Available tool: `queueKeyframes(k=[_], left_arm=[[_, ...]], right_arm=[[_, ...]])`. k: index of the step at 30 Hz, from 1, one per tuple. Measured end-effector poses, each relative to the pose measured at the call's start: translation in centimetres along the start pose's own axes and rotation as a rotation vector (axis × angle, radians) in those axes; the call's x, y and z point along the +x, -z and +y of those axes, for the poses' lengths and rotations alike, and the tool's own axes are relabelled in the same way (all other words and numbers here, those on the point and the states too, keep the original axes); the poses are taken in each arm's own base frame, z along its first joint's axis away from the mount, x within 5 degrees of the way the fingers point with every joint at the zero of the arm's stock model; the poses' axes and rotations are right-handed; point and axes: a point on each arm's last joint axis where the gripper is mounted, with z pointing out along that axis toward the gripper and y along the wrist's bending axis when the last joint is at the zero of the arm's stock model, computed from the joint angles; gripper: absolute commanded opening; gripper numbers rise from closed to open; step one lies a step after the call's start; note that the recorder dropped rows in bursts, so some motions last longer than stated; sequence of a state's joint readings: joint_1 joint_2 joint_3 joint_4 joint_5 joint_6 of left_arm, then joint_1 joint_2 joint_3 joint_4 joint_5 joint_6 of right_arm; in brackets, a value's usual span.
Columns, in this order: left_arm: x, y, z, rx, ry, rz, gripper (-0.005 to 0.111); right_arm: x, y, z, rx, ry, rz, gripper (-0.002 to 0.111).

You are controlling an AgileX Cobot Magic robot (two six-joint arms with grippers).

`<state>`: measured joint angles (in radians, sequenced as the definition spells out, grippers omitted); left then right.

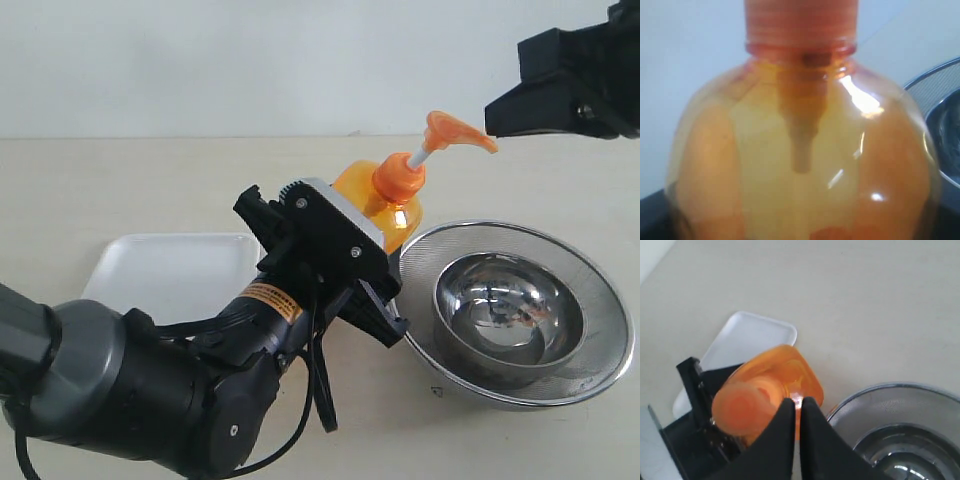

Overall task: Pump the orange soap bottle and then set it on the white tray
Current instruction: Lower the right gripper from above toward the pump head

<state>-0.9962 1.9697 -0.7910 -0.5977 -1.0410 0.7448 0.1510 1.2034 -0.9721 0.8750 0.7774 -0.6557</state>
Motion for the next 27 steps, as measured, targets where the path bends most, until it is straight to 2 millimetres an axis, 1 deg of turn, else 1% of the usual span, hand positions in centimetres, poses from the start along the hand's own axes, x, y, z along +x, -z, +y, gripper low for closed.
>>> queueKeyframes(k=[3, 7, 14, 27], left_arm=[[0.0, 0.0, 0.0, 0.001, 0.0, 0.001, 0.005], [0.0, 0.0, 0.0, 0.001, 0.0, 0.001, 0.005], [0.0, 0.0, 0.0, 0.003, -0.001, 0.0, 0.005], [0.0, 0.0, 0.0, 0.003, -0.001, 0.0, 0.005]], right_arm=[[-0.7, 0.0, -0.3, 0.033, -0.015, -0.072, 0.0], [-0.9, -0.1, -0.5, 0.046, -0.024, -0.097, 0.0], [0.0, -2.3, -1.2, -0.03, -0.036, 0.018, 0.0], [0.7, -2.3, -0.7, -0.084, -0.011, 0.093, 0.0]])
